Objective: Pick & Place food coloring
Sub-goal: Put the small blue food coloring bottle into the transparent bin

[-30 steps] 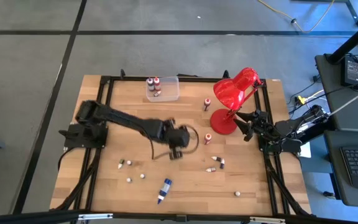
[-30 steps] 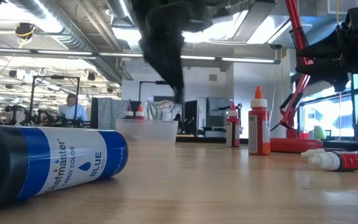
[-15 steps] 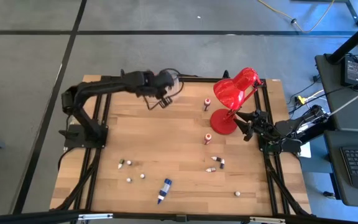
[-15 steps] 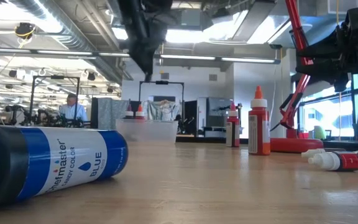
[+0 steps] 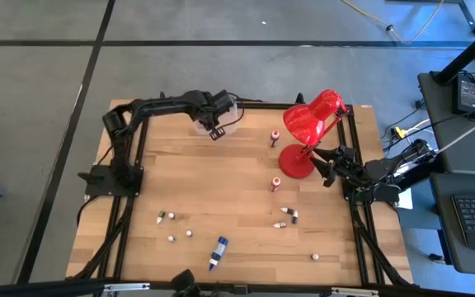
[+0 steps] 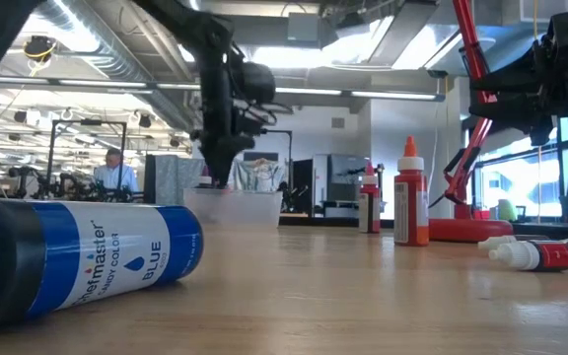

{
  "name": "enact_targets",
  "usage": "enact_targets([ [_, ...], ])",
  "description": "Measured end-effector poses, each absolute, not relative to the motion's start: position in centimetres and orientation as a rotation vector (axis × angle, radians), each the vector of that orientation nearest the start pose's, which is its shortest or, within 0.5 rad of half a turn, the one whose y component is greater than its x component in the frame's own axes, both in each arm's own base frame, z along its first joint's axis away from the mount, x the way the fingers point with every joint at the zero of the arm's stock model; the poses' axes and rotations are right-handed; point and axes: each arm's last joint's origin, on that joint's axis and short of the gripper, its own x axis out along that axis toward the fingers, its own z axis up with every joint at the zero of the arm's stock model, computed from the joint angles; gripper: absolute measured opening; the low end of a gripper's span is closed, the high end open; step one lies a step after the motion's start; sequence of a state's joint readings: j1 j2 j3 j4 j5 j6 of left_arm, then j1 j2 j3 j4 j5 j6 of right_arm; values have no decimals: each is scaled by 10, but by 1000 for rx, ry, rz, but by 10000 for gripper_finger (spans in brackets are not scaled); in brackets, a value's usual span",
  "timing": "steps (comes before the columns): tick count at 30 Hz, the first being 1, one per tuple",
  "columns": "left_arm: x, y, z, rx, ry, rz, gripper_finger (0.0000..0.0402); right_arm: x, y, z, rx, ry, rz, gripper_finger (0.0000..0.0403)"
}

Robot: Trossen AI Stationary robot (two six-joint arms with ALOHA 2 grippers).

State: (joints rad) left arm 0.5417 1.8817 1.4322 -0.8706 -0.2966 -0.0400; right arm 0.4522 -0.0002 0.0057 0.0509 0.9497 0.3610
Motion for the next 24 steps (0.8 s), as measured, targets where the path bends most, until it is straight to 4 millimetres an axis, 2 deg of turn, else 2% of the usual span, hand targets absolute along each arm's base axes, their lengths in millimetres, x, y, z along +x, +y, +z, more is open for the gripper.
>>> enact_targets([
  [9,321,204,180,-171,1415,731,74,87,16,170,390,-133,-485,237],
  [24,322,203,178,-139,1432,695,77,87,16,170,390,-133,-485,237],
])
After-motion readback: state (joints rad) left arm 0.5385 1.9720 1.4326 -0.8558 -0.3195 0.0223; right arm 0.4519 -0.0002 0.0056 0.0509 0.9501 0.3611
